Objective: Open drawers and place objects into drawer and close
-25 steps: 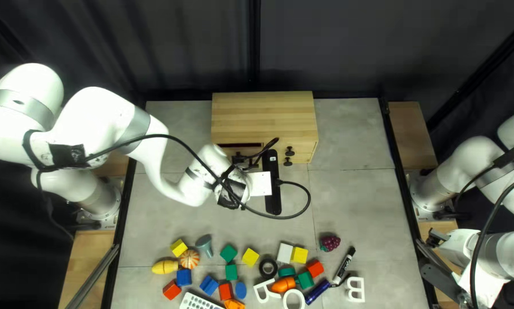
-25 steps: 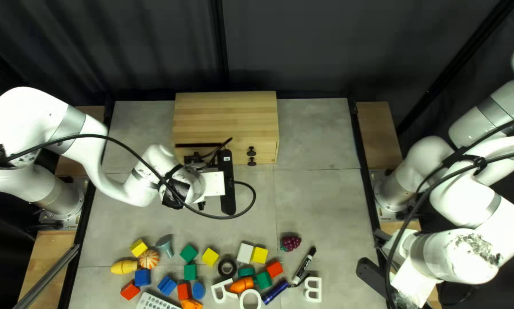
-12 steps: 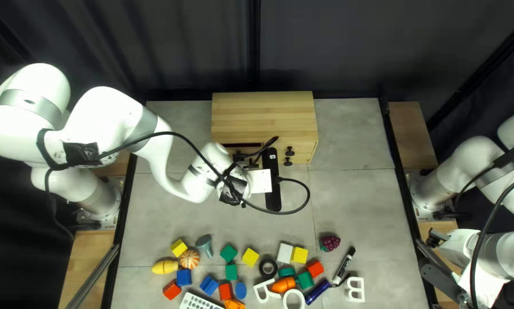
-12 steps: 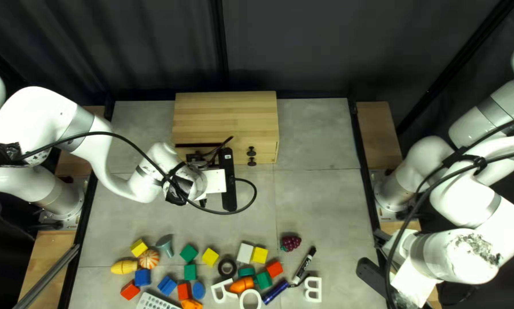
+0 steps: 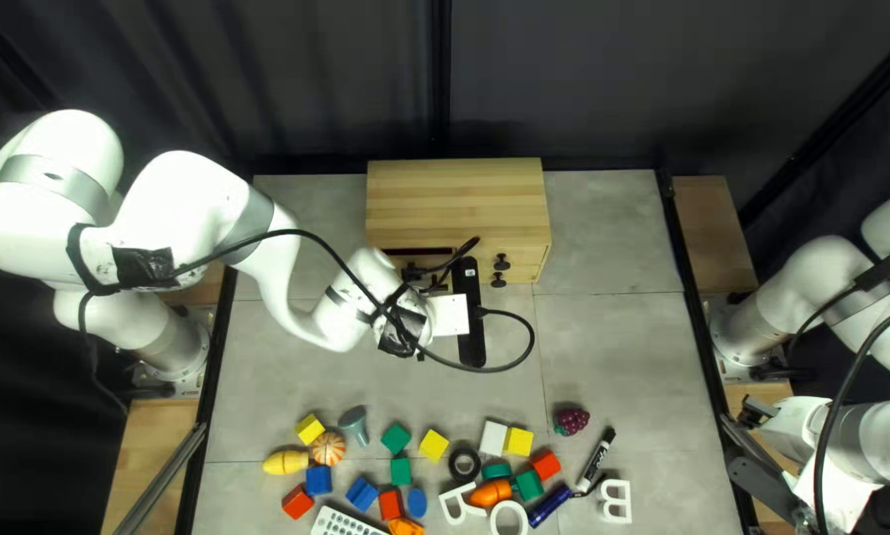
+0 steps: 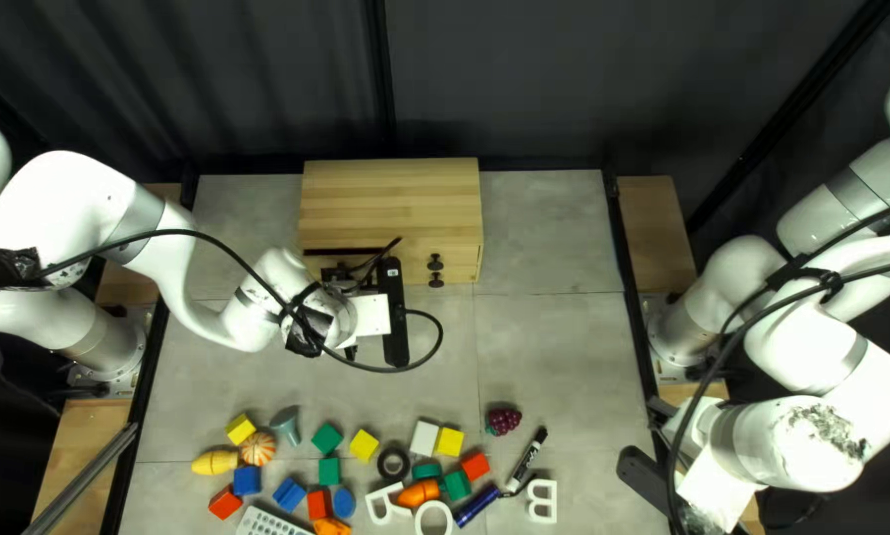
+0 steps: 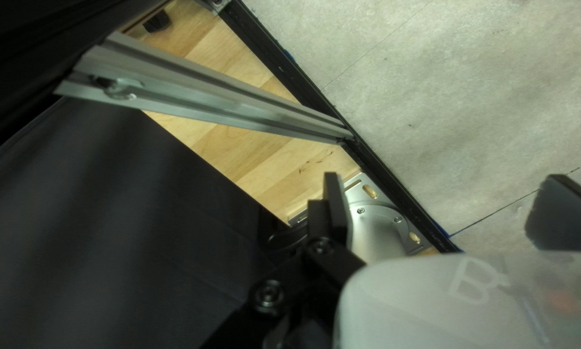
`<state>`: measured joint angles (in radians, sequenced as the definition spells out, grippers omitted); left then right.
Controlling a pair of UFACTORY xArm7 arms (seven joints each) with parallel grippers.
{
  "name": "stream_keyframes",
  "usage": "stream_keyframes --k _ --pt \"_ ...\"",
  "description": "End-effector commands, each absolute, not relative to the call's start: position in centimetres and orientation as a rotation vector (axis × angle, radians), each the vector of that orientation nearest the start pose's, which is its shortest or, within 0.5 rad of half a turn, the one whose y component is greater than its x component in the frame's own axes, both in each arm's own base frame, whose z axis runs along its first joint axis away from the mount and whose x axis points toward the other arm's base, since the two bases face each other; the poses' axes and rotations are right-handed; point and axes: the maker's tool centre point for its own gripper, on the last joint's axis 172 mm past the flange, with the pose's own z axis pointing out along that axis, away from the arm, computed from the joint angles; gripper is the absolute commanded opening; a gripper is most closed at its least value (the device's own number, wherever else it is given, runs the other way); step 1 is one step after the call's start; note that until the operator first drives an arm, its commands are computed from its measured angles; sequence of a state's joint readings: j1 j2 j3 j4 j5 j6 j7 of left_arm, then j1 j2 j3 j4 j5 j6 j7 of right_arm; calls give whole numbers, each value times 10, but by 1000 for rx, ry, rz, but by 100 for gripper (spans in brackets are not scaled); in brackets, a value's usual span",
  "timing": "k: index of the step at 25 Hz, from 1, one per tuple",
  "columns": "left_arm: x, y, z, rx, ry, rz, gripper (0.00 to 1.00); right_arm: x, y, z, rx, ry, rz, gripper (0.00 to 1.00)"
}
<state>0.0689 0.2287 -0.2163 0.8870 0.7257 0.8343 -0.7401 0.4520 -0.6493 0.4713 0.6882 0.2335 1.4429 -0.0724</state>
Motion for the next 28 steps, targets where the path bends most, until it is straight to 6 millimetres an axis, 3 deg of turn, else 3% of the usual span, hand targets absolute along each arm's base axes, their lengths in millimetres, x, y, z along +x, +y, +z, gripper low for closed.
stream_keyframes --k 1,6,10,12,15,21,24,28 --pt "448 5 68 -2682 -61 -67 100 139 230 230 -2956 -1320 197 100" --pt "445 -20 82 -2686 -50 -76 100 139 230 230 -2956 -1320 197 100" --pt "444 -24 111 -2685 -46 -97 100 139 230 230 -2956 -1320 197 100" --pt "444 -21 132 -2690 -43 -114 100 139 230 230 -2956 -1320 197 100" --pt "445 -15 149 -2710 -48 -138 100 139 230 230 -2956 -1320 197 100" --pt "449 14 185 -2802 -128 -202 100 139 230 230 -2956 -1320 197 100" --pt "456 22 193 -2829 -122 -187 100 139 230 230 -2956 -1320 197 100" --pt "464 29 190 -2861 -95 -197 100 139 230 230 -2956 -1320 197 100"
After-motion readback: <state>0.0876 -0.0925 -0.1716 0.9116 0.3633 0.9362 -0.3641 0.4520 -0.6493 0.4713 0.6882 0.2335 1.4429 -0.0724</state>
